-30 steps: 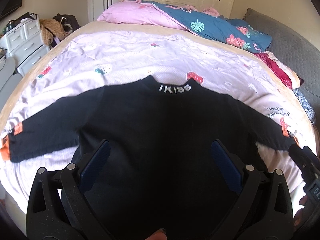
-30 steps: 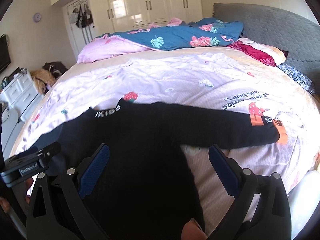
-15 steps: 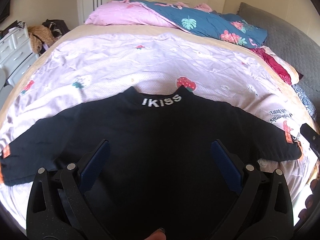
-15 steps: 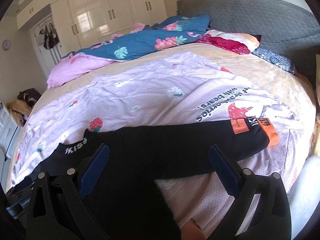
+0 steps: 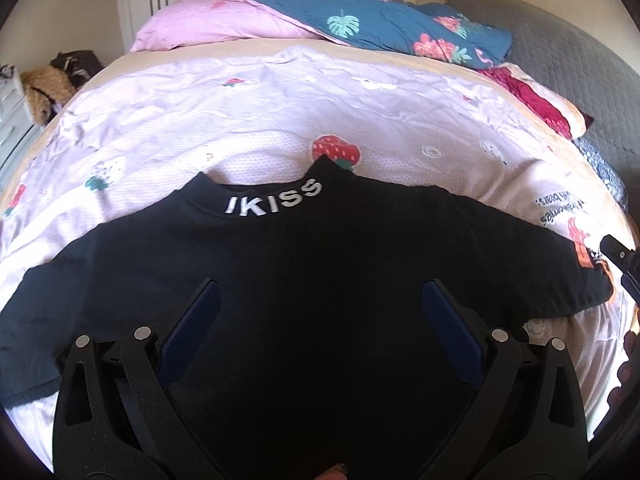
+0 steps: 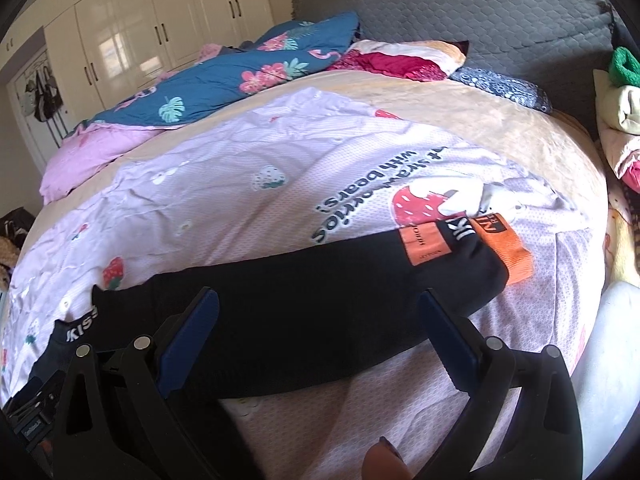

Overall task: Fold small clothes
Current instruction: 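Move the right gripper to the orange-cuffed sleeve end and grasp it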

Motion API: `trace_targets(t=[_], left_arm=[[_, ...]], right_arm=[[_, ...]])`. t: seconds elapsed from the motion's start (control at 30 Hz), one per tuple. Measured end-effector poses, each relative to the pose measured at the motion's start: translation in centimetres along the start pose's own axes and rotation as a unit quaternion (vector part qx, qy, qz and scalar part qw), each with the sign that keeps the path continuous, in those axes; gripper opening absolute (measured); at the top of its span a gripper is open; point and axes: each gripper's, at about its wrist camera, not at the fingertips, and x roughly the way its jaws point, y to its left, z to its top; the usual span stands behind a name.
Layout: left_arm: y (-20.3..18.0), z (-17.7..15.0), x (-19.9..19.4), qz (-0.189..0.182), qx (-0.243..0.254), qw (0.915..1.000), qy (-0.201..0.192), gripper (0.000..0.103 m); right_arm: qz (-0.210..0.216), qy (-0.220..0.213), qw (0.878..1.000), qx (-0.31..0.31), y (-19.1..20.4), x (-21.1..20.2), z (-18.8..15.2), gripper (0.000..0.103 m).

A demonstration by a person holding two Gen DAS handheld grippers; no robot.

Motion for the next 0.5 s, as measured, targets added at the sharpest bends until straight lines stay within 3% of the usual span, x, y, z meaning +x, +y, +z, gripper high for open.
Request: trace_targets(t=[0.37,0.5], left_arm=[[-1.6,-1.3,4.4,-0.022,0.037,0.9981,0.044,0.095],[-1.5,-1.6,4.7,-0.025,0.034,0.9982,0.043,0.095]], right_arm=[[-0.052,0.030,0.994,0.089,-6.1,3.7,-0.3,0.099],[-0.063,0.048,0.989,0.128,-8.5,5.2,-0.4,0.099]])
